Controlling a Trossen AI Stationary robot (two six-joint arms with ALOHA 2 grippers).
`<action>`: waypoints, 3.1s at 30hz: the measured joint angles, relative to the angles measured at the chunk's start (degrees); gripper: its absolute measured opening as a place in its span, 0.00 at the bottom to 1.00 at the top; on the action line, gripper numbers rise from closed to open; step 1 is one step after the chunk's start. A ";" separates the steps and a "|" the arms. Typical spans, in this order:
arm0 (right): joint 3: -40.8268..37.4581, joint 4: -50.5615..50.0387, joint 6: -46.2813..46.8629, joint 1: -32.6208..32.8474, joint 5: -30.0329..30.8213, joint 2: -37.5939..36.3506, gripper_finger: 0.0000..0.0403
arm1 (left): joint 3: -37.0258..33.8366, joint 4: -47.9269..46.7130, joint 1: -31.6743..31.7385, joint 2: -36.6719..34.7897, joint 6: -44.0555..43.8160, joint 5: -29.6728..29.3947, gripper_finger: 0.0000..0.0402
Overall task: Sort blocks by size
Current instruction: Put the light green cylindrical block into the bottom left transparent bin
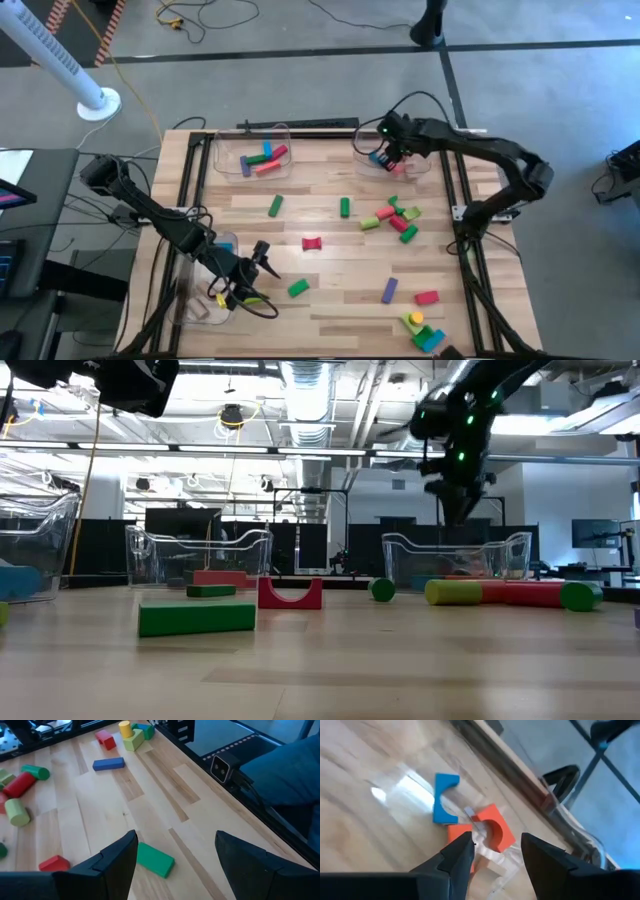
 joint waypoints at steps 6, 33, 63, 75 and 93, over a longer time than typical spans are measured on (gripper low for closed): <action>0.02 -5.37 2.70 6.40 -0.38 -8.46 0.49 | 0.00 -0.05 0.00 0.01 0.01 -0.86 0.64; 0.02 -6.95 24.27 49.87 -0.68 -14.74 0.49 | 0.00 0.60 0.19 0.02 -0.38 -2.73 0.64; 0.02 -8.18 17.27 56.04 0.22 3.45 0.49 | 0.02 0.91 8.41 1.40 2.83 -3.84 0.64; -0.04 -3.45 4.62 42.92 -2.92 3.88 0.49 | 0.04 4.62 10.14 12.13 3.64 -3.77 0.64; -8.77 4.34 -3.11 33.63 -12.00 3.90 0.49 | 0.04 7.68 10.12 13.07 4.93 -3.73 0.64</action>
